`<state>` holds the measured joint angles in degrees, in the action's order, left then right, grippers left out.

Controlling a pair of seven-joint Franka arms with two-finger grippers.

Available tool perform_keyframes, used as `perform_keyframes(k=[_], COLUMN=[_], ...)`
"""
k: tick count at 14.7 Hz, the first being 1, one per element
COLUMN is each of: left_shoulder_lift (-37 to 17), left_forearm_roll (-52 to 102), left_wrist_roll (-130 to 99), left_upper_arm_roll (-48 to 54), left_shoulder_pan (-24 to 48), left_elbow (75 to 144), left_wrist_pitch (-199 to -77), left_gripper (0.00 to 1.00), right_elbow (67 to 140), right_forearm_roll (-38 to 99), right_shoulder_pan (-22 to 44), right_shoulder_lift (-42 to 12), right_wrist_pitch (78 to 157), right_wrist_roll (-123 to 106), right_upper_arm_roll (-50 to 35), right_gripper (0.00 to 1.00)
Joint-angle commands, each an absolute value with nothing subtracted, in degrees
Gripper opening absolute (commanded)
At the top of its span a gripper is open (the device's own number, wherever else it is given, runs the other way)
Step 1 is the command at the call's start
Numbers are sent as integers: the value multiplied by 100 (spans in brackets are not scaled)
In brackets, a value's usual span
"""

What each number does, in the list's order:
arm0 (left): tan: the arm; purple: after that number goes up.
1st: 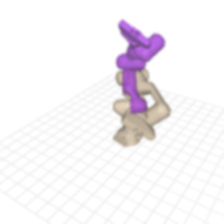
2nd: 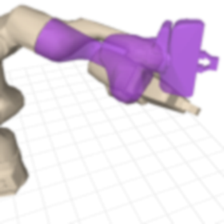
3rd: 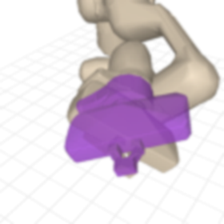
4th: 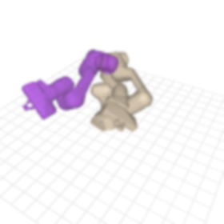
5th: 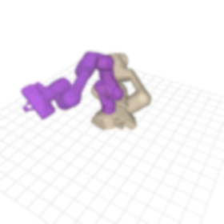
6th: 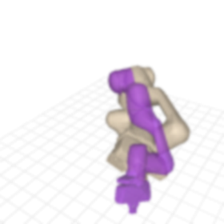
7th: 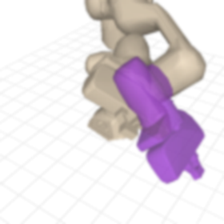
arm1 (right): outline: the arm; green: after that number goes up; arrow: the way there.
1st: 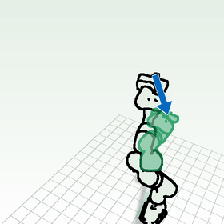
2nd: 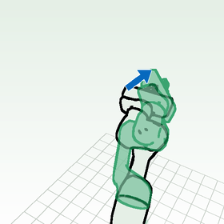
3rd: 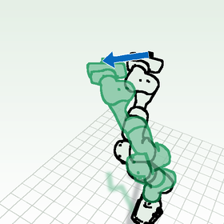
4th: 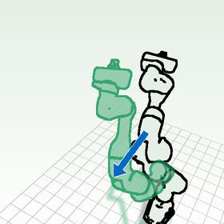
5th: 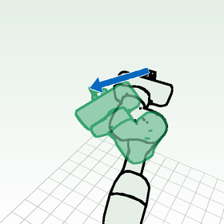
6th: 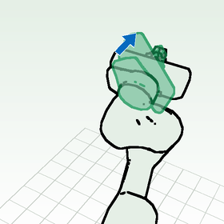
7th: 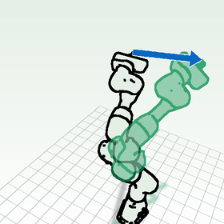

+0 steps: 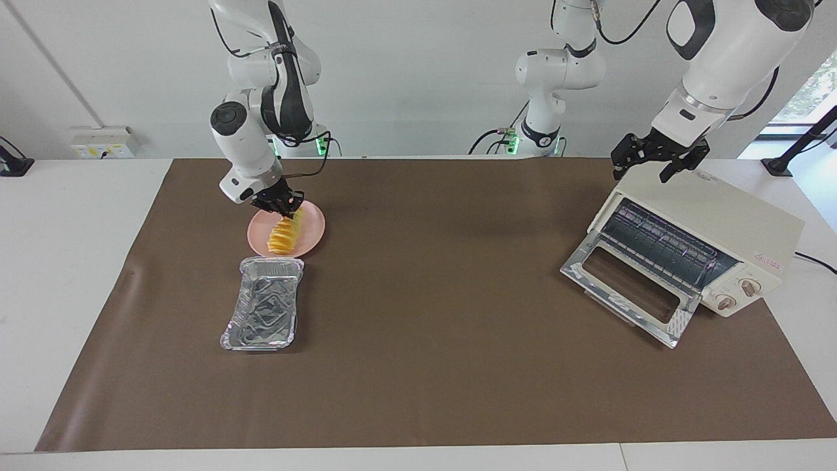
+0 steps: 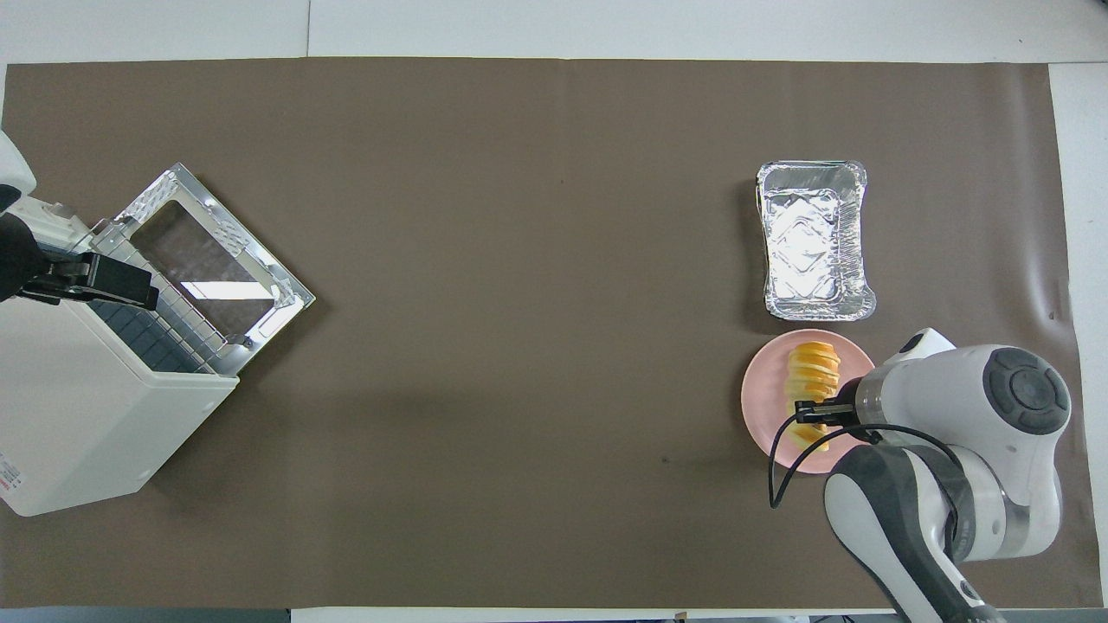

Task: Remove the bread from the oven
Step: 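Move the bread onto the pink plate with the right gripper, then open the right gripper and withdraw it from the plate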

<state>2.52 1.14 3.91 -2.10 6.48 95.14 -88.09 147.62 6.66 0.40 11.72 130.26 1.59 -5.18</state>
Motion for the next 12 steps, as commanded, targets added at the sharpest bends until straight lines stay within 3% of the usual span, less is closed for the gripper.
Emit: perform_keyframes(k=[1,4,8,12], left_shoulder_lift=[343,343,343,343], left_forearm_roll=[105,105,105,105], left_wrist_roll=[431,431,431,431], left_upper_arm_roll=[-193,-193,-193,-193], left_shoulder_pan=[606,606,606,606], left_elbow=[9571,9571,9571,9571], left_wrist_pitch=[-8851,-8859,-8851,-8859], left_gripper=[100,100,100,100], right_elbow=[14643,13960,12379,11156], right_forearm_roll=[615,615,554,193], right_shoulder_pan=[-9,-35,-184,-509], right_shoulder_lift=[1108,967,677,554], right_wrist_pitch=[13026,12571,11244,10592], right_wrist_roll=[79,79,35,18], right_upper_arm_roll=[-527,-527,-501,-501], right_gripper=[100,100,100,100])
